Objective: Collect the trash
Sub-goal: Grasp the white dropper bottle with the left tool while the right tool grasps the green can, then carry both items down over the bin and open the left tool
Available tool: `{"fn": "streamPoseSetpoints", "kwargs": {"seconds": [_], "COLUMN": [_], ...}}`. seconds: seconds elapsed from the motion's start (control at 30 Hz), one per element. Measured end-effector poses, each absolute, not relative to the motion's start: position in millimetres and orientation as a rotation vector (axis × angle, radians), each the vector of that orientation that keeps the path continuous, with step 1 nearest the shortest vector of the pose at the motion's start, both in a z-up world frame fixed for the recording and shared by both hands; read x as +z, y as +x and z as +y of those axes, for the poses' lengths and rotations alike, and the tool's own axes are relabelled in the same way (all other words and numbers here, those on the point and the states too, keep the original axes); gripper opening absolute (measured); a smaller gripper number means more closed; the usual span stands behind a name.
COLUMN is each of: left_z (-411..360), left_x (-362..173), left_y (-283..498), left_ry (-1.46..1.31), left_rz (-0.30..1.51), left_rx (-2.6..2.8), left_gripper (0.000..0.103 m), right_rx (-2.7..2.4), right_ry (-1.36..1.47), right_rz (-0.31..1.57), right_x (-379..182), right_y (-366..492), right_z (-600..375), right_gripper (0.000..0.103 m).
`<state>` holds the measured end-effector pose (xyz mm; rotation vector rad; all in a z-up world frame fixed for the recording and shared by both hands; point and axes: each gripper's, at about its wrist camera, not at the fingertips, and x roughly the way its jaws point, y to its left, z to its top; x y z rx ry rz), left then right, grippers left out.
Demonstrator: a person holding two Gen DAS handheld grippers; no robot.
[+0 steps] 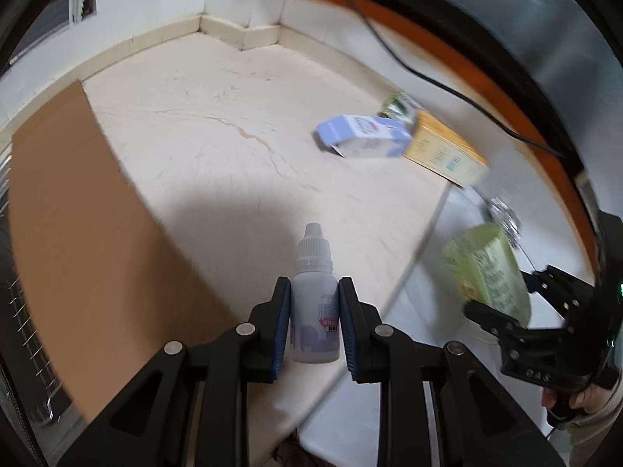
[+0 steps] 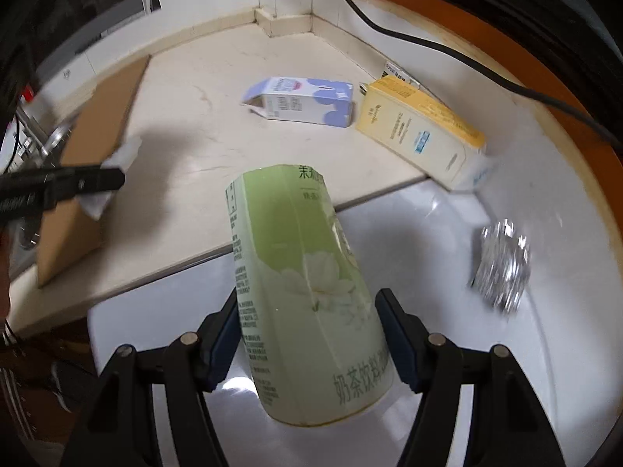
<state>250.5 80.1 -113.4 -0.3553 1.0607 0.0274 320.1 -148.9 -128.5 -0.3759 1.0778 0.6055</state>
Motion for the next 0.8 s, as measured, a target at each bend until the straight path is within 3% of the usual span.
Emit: {"fn": "streamPoseSetpoints", "kwargs": {"seconds": [0.33, 0.8], "left_z": [65.6, 82.1], "left_x": [-81.1, -79.9], "left_y": [131.7, -0.1], "left_ry": [-0.268, -0.218], "left_rz": [1.003, 0.985], "left_rx": [-0.018, -0.036], "left_gripper": [0.022, 0.022], "right_rx": [0.597, 0.587], "right_ry": [-0.086, -0.010], "right_rz": [1.046, 1.086], "right_x": [-89.4, -80.7], "right_y": [224.9, 92.4], "right_z": [-156.0, -124.2], "right_gripper": [0.067, 0.067]}}
